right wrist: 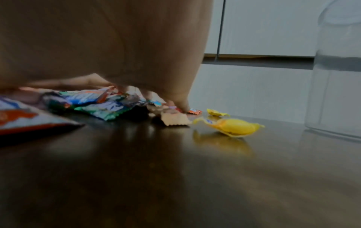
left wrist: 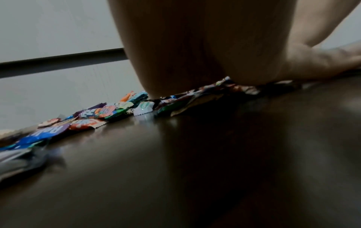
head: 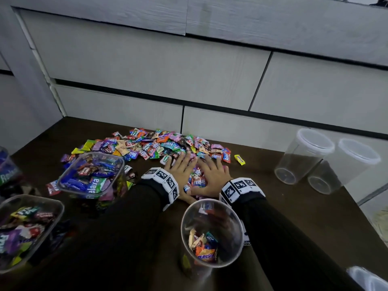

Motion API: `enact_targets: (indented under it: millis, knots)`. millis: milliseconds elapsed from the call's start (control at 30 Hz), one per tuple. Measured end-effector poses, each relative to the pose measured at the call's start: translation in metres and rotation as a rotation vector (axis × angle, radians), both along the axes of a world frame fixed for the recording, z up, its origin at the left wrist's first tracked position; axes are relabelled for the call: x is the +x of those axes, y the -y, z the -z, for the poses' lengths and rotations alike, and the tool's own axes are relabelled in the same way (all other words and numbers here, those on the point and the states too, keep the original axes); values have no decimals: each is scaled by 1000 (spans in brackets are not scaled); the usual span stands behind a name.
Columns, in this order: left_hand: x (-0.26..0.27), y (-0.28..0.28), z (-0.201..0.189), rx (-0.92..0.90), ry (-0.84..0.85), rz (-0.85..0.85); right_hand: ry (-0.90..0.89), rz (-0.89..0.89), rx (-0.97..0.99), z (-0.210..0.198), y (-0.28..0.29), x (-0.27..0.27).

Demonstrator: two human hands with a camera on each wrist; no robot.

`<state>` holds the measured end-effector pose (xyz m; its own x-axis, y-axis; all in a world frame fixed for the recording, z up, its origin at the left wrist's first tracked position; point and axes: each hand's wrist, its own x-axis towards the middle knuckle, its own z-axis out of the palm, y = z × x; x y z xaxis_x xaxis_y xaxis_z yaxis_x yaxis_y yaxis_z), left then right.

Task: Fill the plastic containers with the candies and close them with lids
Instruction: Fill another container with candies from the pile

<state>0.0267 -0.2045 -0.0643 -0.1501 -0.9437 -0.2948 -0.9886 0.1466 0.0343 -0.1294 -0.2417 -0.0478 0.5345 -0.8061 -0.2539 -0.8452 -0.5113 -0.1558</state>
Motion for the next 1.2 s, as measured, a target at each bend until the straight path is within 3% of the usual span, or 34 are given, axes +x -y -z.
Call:
enact_targets:
  millis: [100,200,333,600,800,1000,1200]
  knots:
    - [0,-1,0,22,22,-36,-8,-95,9,-2,3,-3]
    - [3,-7,2,-60,-33,-95,44,-142,-19,-8,3,-11]
    - [0,-17,3,-168,-28,-197,-40,-132,-123,-10,-9,-9]
    - [-2,-25,-7,-268,-25,-172,-98,-122,-273,-7,-21,-22]
    - [2,-23,-10,-87,-7,-106,-125,-146,-58,-8,-18,-14]
    - [-10,-31,-6,-238,63,-129,-109,-208,-129,-10,-24,-6]
    - [-11,-25,-17,-99,-124,-153,-70,-138,9,-14,-23,-2]
